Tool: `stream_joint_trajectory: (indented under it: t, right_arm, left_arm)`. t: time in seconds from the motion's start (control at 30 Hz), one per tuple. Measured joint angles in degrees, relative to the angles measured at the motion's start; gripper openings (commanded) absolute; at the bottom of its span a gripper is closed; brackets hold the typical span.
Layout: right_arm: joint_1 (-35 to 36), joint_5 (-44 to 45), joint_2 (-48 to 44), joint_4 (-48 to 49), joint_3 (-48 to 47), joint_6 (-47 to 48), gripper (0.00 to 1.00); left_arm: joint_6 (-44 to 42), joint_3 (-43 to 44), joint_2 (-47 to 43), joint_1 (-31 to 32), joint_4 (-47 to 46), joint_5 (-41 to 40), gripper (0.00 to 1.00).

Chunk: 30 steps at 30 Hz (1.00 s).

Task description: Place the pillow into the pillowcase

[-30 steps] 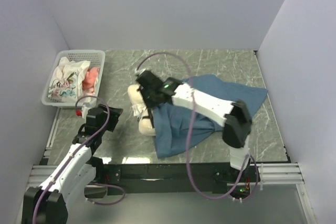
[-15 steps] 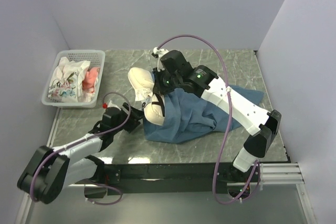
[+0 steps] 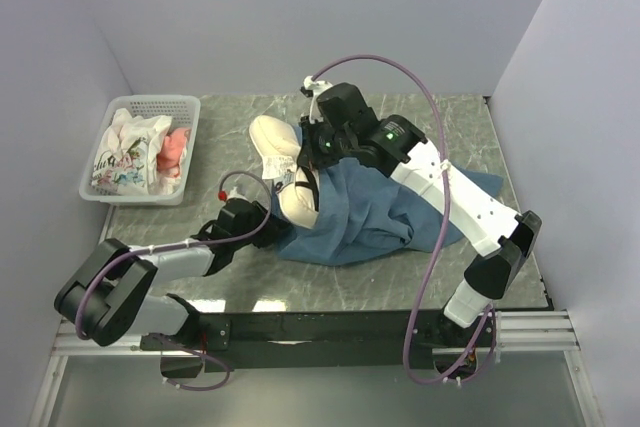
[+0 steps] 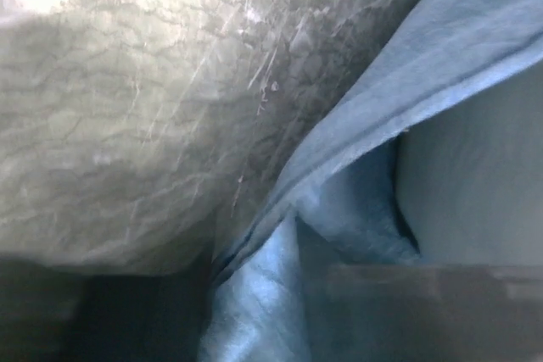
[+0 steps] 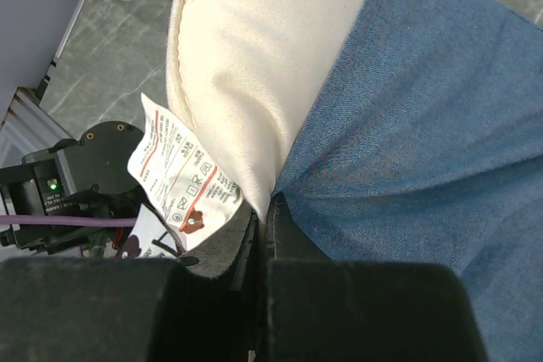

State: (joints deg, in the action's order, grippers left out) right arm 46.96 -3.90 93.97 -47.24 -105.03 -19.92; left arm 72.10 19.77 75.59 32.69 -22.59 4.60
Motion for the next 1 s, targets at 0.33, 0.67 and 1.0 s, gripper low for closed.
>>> stream_joint_trajectory:
  t: [0.33, 0.67, 1.0]
  right_arm:
    - [0.55, -0.35, -7.93, 6.60, 11.52, -1.14, 0.00]
    - [10.62, 0.42, -14.71, 25.14, 32.96, -6.54, 0.62]
    - [11.19, 7.28, -15.52, 25.62, 33.35, -12.07, 0.68]
  left_arm:
    - [-5.11, 14.36, -16.26, -3.23, 19.26, 0.70, 0.01]
    - [-10.71, 18.71, -22.38, -8.72, 34.62, 3.02, 0.01]
    - [-11.82, 18.36, -23.76, -8.87, 37.07, 2.67, 0.01]
